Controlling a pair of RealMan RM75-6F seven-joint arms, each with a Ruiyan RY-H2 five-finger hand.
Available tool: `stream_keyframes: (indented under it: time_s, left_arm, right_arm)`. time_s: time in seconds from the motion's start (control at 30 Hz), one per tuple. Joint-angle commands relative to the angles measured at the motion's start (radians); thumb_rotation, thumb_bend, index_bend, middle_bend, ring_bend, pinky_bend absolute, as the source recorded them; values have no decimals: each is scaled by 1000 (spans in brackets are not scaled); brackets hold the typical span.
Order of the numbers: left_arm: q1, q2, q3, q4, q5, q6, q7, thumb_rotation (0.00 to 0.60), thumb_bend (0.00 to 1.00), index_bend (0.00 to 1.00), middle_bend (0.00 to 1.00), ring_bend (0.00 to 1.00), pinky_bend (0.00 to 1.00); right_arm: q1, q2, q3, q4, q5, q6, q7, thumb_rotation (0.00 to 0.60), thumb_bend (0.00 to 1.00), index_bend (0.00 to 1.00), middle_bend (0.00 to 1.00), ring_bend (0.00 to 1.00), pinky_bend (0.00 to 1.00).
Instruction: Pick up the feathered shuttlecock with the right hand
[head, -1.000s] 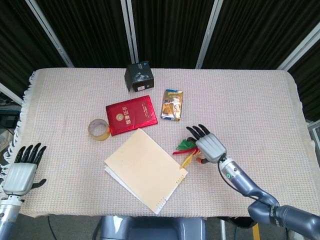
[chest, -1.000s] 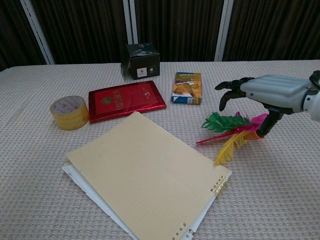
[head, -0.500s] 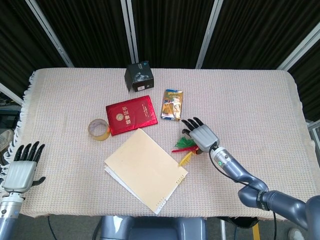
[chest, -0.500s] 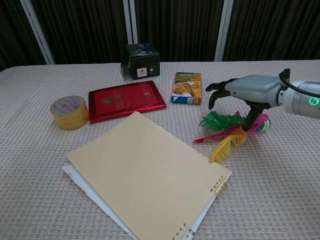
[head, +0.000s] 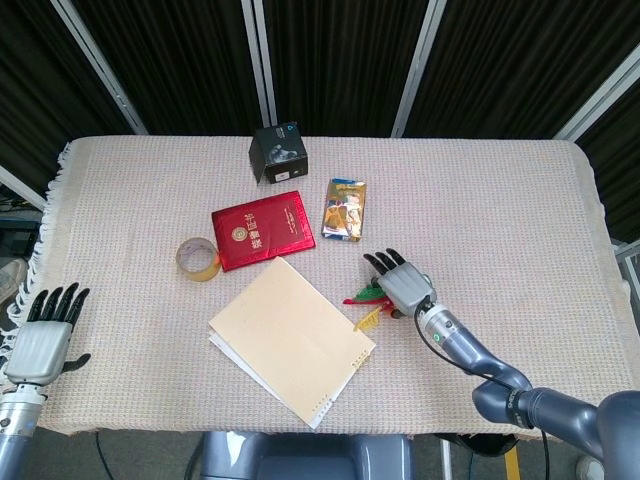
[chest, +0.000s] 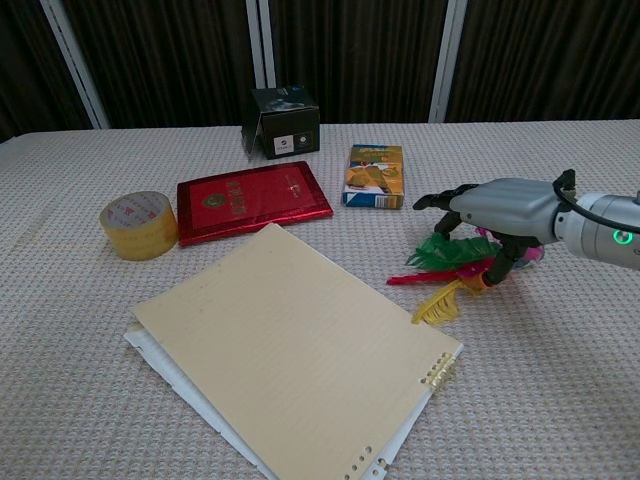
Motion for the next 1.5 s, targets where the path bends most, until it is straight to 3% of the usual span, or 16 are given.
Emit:
stream_keyframes:
  time_s: [0.03, 0.2, 0.5, 0.9, 1.03, 1.33, 1.5]
  left_arm:
    - [-1, 0, 2, 0, 2, -2, -2, 600, 91, 0, 0, 0, 0]
    - [-3, 4, 7, -3, 8, -3, -12, 600, 91, 0, 0, 0, 0]
    - [-2, 8, 17, -6, 24, 5, -25, 600, 93, 0, 0, 0, 0]
    - [3, 16, 34, -33, 42, 12, -27, 600, 127, 0, 0, 0, 0]
    - [6, 33, 50, -64, 61, 17, -28, 600, 126, 0, 0, 0, 0]
    - [15, 45, 61, -80, 87, 41, -35, 600, 127, 0, 0, 0, 0]
    - [17, 49, 69, -80, 100, 46, -45, 600, 126, 0, 0, 0, 0]
  right_arm:
    - [3, -8, -6, 15, -8, 14, -3, 600, 336, 616, 12, 0, 0]
    - [4, -4, -4, 21, -6, 40, -15, 600, 320, 673, 43, 0, 0]
    - [-17, 82, 11, -67, 20, 98, -68, 600, 295, 667, 49, 0, 0]
    - [-76, 284, 4, -207, 135, 113, -202, 600, 280, 555, 4, 0, 0]
    - [-87, 351, 2, -274, 187, 104, -238, 600, 273, 465, 0, 0, 0]
    - [-99, 430, 1, -374, 241, 120, -280, 600, 267, 102, 0, 0, 0]
    - [-103, 474, 3, -423, 253, 138, -293, 600, 262, 5, 0, 0, 0]
